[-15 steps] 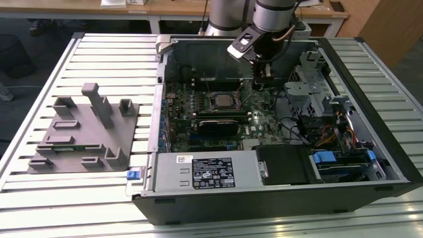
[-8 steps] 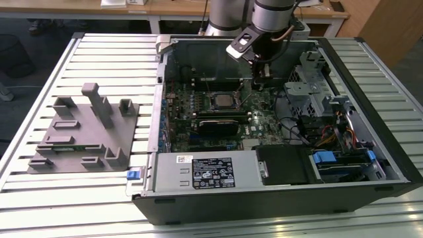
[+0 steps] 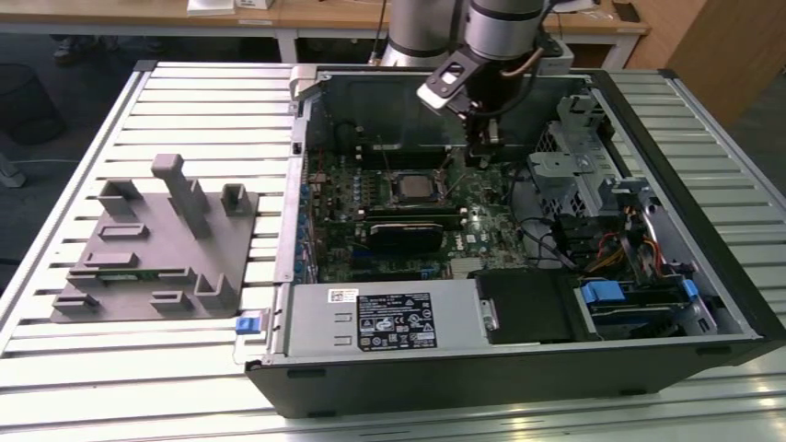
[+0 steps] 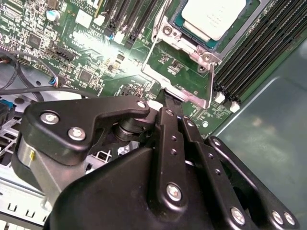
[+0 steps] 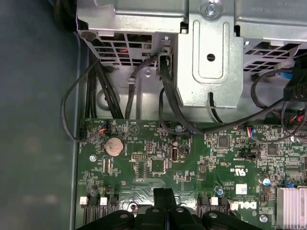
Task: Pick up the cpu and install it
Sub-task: 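Close the cpu cover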
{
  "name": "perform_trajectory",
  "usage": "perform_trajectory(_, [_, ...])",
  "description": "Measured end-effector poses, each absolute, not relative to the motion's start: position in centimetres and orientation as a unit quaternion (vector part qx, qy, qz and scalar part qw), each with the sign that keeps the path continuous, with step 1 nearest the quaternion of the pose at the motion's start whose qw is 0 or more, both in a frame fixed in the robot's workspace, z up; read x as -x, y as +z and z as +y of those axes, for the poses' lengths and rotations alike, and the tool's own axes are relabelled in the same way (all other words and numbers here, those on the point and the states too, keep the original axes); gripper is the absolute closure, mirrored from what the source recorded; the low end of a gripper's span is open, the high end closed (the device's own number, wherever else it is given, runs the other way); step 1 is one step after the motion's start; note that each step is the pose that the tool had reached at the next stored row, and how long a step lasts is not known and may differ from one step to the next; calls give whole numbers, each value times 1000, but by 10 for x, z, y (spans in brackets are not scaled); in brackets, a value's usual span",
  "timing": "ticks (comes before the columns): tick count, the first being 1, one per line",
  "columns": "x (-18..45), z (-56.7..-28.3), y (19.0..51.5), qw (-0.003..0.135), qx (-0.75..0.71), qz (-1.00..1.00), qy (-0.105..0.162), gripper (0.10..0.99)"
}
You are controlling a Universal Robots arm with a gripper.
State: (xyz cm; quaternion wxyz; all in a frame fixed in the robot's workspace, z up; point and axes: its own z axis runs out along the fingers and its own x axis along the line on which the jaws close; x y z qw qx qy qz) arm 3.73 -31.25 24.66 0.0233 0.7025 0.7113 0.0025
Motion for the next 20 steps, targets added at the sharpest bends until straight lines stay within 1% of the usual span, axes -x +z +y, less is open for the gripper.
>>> perform_trajectory(20, [-30,-313,246,23,-703,711,3,980])
